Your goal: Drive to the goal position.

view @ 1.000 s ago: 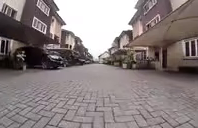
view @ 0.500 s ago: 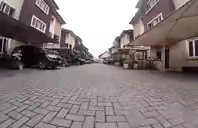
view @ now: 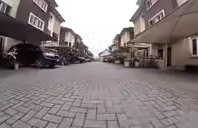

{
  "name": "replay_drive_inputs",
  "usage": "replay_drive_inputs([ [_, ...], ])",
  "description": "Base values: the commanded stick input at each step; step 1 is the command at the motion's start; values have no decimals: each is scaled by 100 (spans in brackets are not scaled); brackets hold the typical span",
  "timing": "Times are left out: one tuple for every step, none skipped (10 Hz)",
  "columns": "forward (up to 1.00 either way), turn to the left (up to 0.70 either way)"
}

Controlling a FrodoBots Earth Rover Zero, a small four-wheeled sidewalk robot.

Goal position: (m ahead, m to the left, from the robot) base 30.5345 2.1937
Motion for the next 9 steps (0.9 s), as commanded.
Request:
replay_drive_inputs([
  [70,0],
  [70,0],
  [70,0],
  [70,0],
  [70,0],
  [70,0],
  [70,0],
  [70,0],
  [70,0],
])
